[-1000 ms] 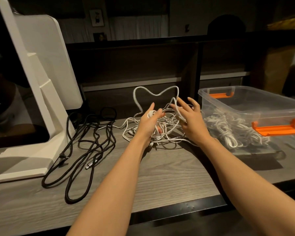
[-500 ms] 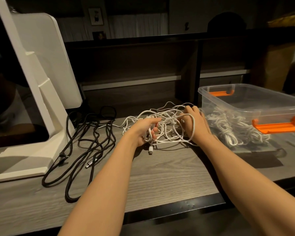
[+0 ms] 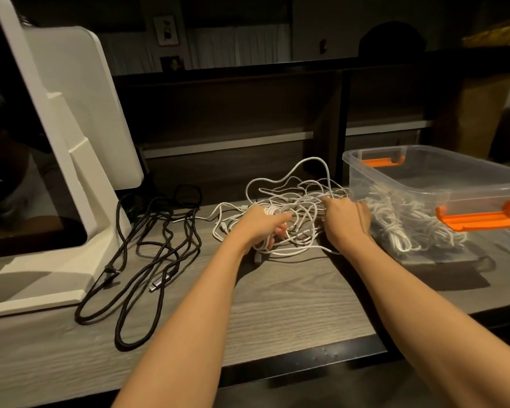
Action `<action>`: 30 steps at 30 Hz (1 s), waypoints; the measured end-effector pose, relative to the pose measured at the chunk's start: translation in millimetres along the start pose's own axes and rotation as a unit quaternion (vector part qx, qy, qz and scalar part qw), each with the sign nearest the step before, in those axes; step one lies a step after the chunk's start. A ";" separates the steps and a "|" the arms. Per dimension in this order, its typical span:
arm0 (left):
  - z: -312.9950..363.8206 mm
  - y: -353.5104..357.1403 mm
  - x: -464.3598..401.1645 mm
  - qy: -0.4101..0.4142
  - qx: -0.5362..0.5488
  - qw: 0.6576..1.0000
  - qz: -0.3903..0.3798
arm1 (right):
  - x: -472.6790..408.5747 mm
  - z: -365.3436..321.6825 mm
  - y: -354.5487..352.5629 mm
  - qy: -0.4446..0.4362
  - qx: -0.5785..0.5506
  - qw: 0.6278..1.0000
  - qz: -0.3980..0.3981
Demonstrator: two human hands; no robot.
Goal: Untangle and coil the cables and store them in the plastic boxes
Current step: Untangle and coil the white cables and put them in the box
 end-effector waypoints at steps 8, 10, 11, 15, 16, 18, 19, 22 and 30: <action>0.0 -2.6 3.4 -0.007 0.105 0.994 0.018 | -7.9 -7.8 8.8 -0.035 -0.121 0.992 0.027; -3.2 -4.5 1.2 -0.012 0.120 0.993 0.011 | -10.0 -17.8 11.1 -0.075 -0.217 0.973 0.039; -5.1 -5.3 0.3 -0.018 0.133 0.991 0.006 | -10.0 -22.6 15.1 -0.086 -0.288 0.953 0.028; -6.5 -7.5 0.8 -0.028 0.210 0.977 -0.015 | -8.7 -21.6 18.1 -0.030 -0.522 0.852 0.027; -4.5 -8.6 2.3 -0.024 0.232 0.972 -0.019 | -9.3 -18.1 18.4 0.002 -0.580 0.814 0.037; -1.8 -9.7 3.4 -0.019 0.247 0.969 -0.023 | -9.5 -15.3 19.8 0.049 -0.683 0.728 0.032; -1.0 -9.1 4.1 -0.019 0.242 0.970 -0.024 | -9.6 -17.5 21.6 0.060 -0.726 0.685 0.014; 0.7 -6.1 6.0 -0.013 0.234 0.972 -0.019 | -7.2 -23.8 23.4 0.055 -0.756 0.652 -0.022; 4.8 -9.4 8.5 -0.001 0.294 0.956 -0.008 | -3.3 0.4 14.2 0.119 -0.617 0.773 0.091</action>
Point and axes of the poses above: each hand's wrist, its own x-axis away from the middle knuckle, its own y-axis out of the palm, z = x × y, the point moved 8 cm from there along -x, towards the middle knuckle, and after that the axes turned 14 degrees about -y, right-handed, at the moved point
